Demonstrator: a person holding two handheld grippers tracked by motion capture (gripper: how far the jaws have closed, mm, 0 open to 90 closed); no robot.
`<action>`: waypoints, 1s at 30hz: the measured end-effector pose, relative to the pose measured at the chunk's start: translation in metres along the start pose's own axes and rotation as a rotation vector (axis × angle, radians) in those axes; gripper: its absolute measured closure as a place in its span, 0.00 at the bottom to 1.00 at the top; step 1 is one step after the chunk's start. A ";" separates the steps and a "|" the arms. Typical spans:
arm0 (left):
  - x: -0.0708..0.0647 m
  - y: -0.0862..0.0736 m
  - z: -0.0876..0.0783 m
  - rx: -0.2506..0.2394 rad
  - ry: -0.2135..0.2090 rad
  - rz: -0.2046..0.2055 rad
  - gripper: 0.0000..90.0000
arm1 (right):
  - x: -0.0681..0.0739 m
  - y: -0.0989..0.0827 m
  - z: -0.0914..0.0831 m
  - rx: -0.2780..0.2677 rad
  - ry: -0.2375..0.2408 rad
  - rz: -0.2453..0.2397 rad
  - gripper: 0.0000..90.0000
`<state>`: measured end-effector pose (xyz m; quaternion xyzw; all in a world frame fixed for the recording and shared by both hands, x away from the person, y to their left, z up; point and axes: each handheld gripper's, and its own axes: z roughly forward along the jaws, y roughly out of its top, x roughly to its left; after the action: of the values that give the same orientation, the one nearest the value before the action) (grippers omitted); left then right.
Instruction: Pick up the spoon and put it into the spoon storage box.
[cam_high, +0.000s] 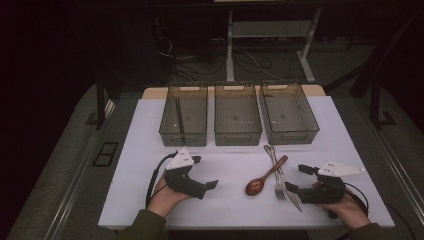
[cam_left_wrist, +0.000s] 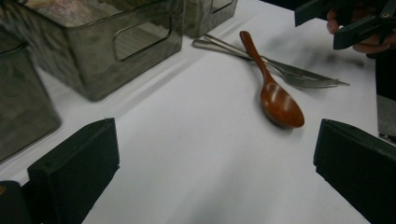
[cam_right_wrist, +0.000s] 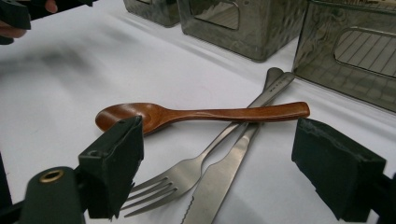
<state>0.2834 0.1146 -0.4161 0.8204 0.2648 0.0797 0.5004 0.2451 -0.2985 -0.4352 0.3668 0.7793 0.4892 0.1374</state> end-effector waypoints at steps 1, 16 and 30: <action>-0.001 0.002 0.003 0.002 -0.005 0.003 0.00 | 0.000 0.000 0.000 -0.001 0.000 0.001 0.18; -0.016 0.024 0.042 0.025 -0.054 0.039 0.02 | -0.001 0.000 0.003 -0.002 0.003 0.005 0.18; -0.028 0.035 0.078 0.045 -0.137 0.041 0.20 | -0.002 0.000 0.004 -0.002 0.003 0.010 0.18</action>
<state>0.3035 0.0267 -0.4202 0.8403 0.2151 0.0277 0.4969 0.2483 -0.2973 -0.4375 0.3699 0.7771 0.4911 0.1342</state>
